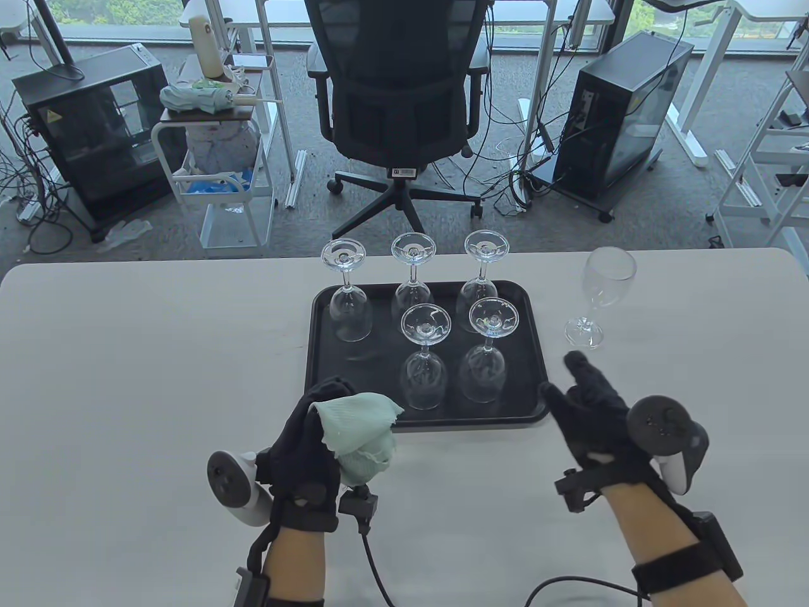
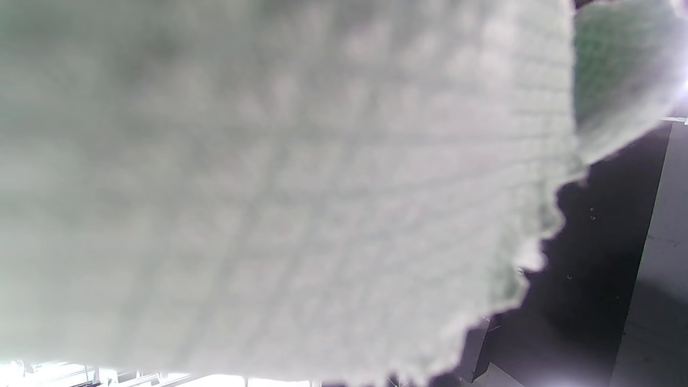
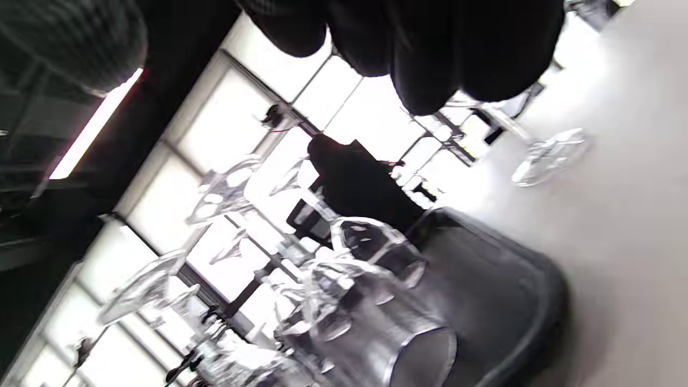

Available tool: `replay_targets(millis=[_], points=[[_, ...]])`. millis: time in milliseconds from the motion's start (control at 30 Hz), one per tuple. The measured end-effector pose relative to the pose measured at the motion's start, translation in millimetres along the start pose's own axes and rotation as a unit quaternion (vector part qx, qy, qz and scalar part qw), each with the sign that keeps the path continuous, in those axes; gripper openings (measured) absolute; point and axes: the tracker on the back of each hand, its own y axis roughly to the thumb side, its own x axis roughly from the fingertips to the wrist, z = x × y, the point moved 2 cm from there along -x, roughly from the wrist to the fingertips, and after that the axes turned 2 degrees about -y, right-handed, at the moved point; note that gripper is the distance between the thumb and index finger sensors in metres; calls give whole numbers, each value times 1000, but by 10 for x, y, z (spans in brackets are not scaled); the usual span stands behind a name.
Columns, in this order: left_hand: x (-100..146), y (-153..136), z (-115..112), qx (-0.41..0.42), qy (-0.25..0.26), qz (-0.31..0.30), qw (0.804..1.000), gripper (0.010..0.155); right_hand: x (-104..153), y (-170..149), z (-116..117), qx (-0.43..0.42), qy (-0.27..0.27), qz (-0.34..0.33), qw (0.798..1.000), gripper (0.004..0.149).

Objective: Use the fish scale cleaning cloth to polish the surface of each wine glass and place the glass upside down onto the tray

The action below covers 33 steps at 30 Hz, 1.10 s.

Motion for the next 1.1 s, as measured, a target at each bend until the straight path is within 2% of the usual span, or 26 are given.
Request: replay_targets(millis=[33,100,167,233,333,433,567,700,833,933,1033,1100], points=[[0,2,2,-2,1,0,1000,50,-124,-235,-28,-7,-3,58,998,95],[6,0,5,-6,1,-1,1000,51,-294,-510,-31,-25,-19,117,993,98],[6,-7,-7,-11,0,-1,1000,51,-461,-671,20,-16,-25,157,987,100],[7,-8,-31,-17,-5,-1,1000,51,-635,-774,82,2,-8,194,981,102],[5,-5,-44,-19,-7,-2,1000,51,-869,-779,157,14,-20,193,981,102],[1,-9,-38,-25,-6,-3,1000,51,-1092,-826,274,8,21,221,975,103],[1,-5,6,-24,2,-1,1000,51,-1325,-896,364,-21,-20,233,972,102],[4,-16,77,-18,14,3,1000,51,-1519,-934,461,-45,-11,245,968,99],[4,-58,129,-10,23,10,1000,51,-1650,-961,540,-73,-11,261,963,90],[-2,-63,133,-12,23,10,1000,51,-1722,-965,554,-75,-30,263,961,77],[-3,-77,121,-16,20,13,1000,51,-1734,-981,531,-81,-41,272,958,51],[6,-93,120,-19,21,15,999,51,-1699,-1008,502,-105,-57,268,956,42]])
